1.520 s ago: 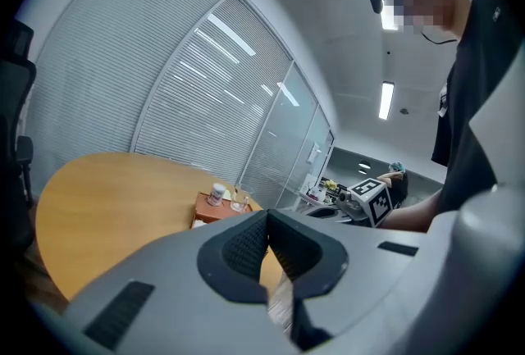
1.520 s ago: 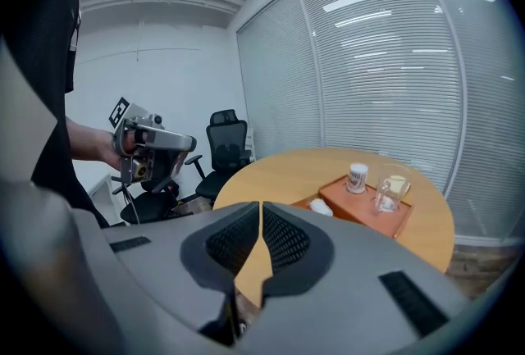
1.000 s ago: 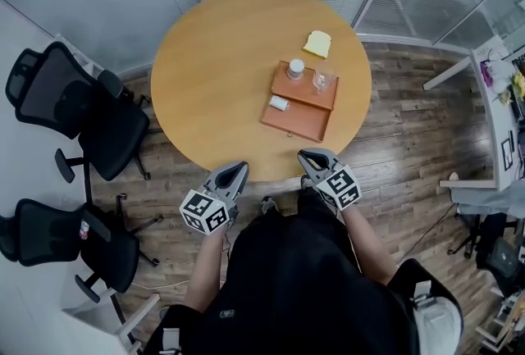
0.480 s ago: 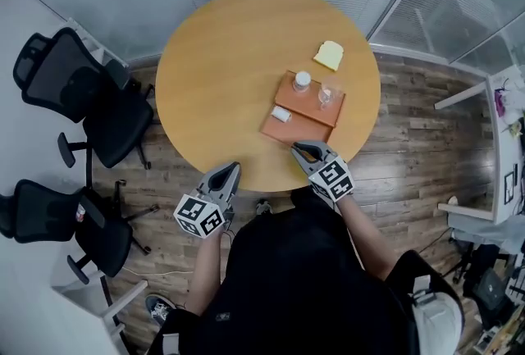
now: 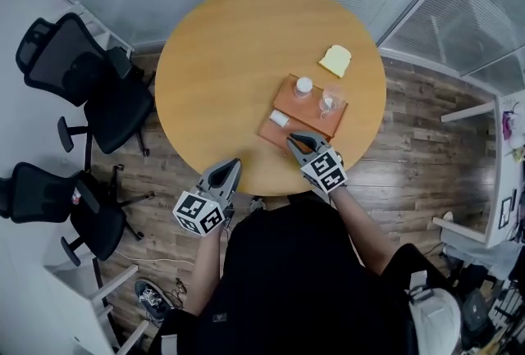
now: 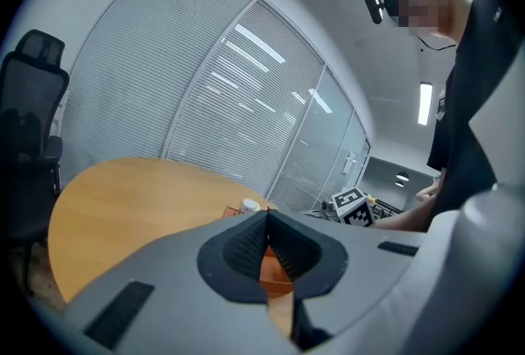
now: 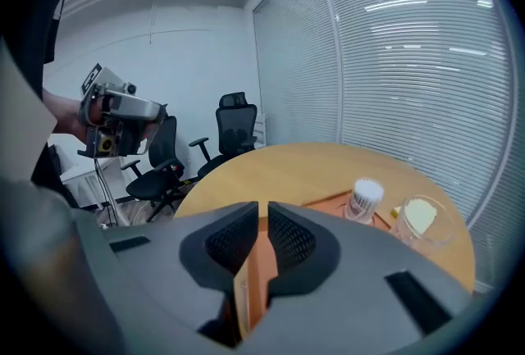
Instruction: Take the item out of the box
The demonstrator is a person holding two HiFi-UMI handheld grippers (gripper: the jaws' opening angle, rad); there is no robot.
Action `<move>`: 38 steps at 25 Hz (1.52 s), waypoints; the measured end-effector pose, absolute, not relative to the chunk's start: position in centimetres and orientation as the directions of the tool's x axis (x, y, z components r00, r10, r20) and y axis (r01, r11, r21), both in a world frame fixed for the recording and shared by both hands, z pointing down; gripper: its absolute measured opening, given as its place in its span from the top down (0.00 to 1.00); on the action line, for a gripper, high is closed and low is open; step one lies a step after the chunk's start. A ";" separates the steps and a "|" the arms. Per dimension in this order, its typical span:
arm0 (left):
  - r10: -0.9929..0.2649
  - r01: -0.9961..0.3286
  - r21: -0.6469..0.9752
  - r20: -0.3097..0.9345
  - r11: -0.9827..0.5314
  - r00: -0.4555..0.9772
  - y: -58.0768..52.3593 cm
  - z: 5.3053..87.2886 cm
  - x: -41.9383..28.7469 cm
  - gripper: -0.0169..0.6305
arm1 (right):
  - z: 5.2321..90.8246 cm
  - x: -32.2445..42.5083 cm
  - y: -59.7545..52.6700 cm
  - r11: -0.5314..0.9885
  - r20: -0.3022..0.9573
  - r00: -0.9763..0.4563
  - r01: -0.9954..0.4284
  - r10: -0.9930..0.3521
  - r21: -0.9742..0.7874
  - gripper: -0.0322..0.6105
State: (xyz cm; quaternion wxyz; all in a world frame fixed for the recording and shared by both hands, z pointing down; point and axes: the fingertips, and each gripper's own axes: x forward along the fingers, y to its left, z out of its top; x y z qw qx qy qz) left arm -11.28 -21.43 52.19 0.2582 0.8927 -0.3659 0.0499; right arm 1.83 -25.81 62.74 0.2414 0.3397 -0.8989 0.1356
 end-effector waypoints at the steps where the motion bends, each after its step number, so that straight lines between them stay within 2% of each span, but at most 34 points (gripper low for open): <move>1: -0.632 -0.684 0.424 0.281 -0.594 0.722 -21.5 52.3 -11.2 0.96 | 62.9 1.8 -26.3 0.732 0.525 -0.652 -0.677 -0.547 -0.079 0.93; 5: -0.646 -0.702 0.422 0.294 -0.573 0.704 -21.5 52.6 -11.1 0.96 | 64.2 1.6 -27.9 0.734 0.541 -0.649 -0.674 -0.535 -0.083 0.82; 12: -0.669 -0.728 0.426 0.310 -0.537 0.676 -21.6 53.0 -11.6 0.96 | 67.1 1.2 -29.8 0.723 0.585 -0.631 -0.682 -0.510 -0.106 0.79; 17: -0.680 -0.740 0.427 0.318 -0.520 0.661 -21.5 53.0 -11.9 0.96 | 69.8 1.1 -30.8 0.719 0.653 -0.570 -0.693 -0.499 -0.055 0.77; 21: -0.686 -0.751 0.427 0.330 -0.504 0.648 -21.2 53.2 -12.6 0.96 | 71.6 1.0 -31.6 0.697 0.701 -0.483 -0.717 -0.525 0.028 0.73; 24: -0.692 -0.759 0.427 0.338 -0.491 0.638 -20.9 53.4 -13.0 0.96 | 73.5 0.7 -32.0 0.695 0.733 -0.444 -0.717 -0.516 0.054 0.66; 33: -0.696 -0.771 0.431 0.356 -0.469 0.623 -20.7 53.7 -13.2 0.96 | 76.4 -0.1 -32.4 0.717 0.781 -0.403 -0.692 -0.478 0.082 0.65; 38: -0.696 -0.773 0.436 0.362 -0.462 0.620 -20.7 53.8 -13.6 0.96 | 77.9 -0.5 -32.4 0.696 0.812 -0.327 -0.707 -0.483 0.129 0.65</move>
